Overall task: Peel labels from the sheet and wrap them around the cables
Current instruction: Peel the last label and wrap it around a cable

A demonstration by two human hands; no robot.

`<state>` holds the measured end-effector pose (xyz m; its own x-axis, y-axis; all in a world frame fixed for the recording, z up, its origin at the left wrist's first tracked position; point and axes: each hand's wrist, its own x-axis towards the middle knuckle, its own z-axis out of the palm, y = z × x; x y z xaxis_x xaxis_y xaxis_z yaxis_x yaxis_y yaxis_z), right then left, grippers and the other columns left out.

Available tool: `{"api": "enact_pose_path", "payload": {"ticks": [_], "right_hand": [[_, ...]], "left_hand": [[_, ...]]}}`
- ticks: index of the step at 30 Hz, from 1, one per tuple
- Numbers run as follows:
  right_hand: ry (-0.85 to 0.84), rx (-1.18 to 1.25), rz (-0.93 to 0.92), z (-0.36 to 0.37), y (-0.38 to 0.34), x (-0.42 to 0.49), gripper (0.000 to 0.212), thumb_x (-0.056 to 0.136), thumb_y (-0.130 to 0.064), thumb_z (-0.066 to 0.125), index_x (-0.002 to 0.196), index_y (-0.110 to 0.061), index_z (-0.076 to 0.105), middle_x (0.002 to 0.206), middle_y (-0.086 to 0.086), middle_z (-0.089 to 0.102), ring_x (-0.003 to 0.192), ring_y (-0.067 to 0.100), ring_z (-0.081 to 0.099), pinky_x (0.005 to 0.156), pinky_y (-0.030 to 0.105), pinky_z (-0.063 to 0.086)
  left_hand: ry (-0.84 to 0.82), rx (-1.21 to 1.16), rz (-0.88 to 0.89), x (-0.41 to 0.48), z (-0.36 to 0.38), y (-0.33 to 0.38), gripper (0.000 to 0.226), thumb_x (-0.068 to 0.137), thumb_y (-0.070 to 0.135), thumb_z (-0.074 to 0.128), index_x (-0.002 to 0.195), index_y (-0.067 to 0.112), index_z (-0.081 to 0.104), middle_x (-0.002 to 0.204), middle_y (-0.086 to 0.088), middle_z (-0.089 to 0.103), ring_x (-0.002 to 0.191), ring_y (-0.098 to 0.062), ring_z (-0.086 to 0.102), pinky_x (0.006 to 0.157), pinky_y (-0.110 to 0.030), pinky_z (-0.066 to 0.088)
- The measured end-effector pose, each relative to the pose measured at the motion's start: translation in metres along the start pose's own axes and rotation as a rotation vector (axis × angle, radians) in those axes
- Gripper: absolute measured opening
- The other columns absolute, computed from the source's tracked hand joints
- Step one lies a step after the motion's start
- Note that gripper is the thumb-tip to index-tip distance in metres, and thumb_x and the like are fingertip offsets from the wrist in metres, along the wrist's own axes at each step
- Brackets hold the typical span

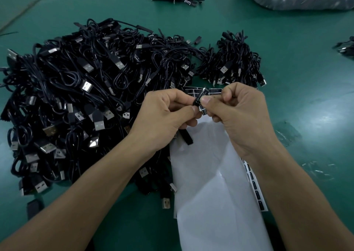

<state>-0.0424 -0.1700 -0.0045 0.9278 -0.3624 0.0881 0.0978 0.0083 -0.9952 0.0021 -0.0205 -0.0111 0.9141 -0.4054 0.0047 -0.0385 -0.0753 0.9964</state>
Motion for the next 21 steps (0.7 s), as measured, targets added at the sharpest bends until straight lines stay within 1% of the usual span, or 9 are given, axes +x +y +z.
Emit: {"api": "enact_pose_path", "payload": {"ticks": [4, 12, 21], "right_hand": [[-0.001, 0.006, 0.001, -0.0005, 0.0006, 0.0004, 0.043, 0.084, 0.004, 0.075, 0.07, -0.018, 0.04, 0.056, -0.002, 0.058, 0.051, 0.008, 0.053, 0.053, 0.018, 0.046], [0.02, 0.028, 0.007, 0.0004, -0.0002, 0.0005, 0.045, 0.082, 0.003, 0.077, 0.069, -0.019, 0.039, 0.058, 0.005, 0.058, 0.052, 0.01, 0.053, 0.05, 0.019, 0.045], [0.034, 0.025, -0.002, 0.0013, -0.0016, -0.0002, 0.045, 0.081, 0.003, 0.077, 0.069, -0.018, 0.039, 0.057, 0.006, 0.058, 0.051, 0.01, 0.054, 0.05, 0.019, 0.046]], "left_hand": [[-0.004, 0.005, 0.009, -0.0004, 0.0001, 0.0002, 0.01, 0.09, 0.003, 0.071, 0.089, 0.013, 0.07, 0.075, 0.0, 0.077, 0.064, -0.008, 0.072, 0.057, -0.014, 0.053], [-0.007, -0.001, 0.006, -0.0004, 0.0001, 0.0008, 0.007, 0.09, 0.004, 0.071, 0.092, 0.01, 0.071, 0.076, -0.001, 0.077, 0.065, -0.009, 0.072, 0.057, -0.014, 0.052], [-0.013, -0.003, 0.01, -0.0005, 0.0002, 0.001, 0.01, 0.089, 0.005, 0.072, 0.087, 0.015, 0.072, 0.075, 0.0, 0.077, 0.065, -0.008, 0.073, 0.056, -0.014, 0.051]]}}
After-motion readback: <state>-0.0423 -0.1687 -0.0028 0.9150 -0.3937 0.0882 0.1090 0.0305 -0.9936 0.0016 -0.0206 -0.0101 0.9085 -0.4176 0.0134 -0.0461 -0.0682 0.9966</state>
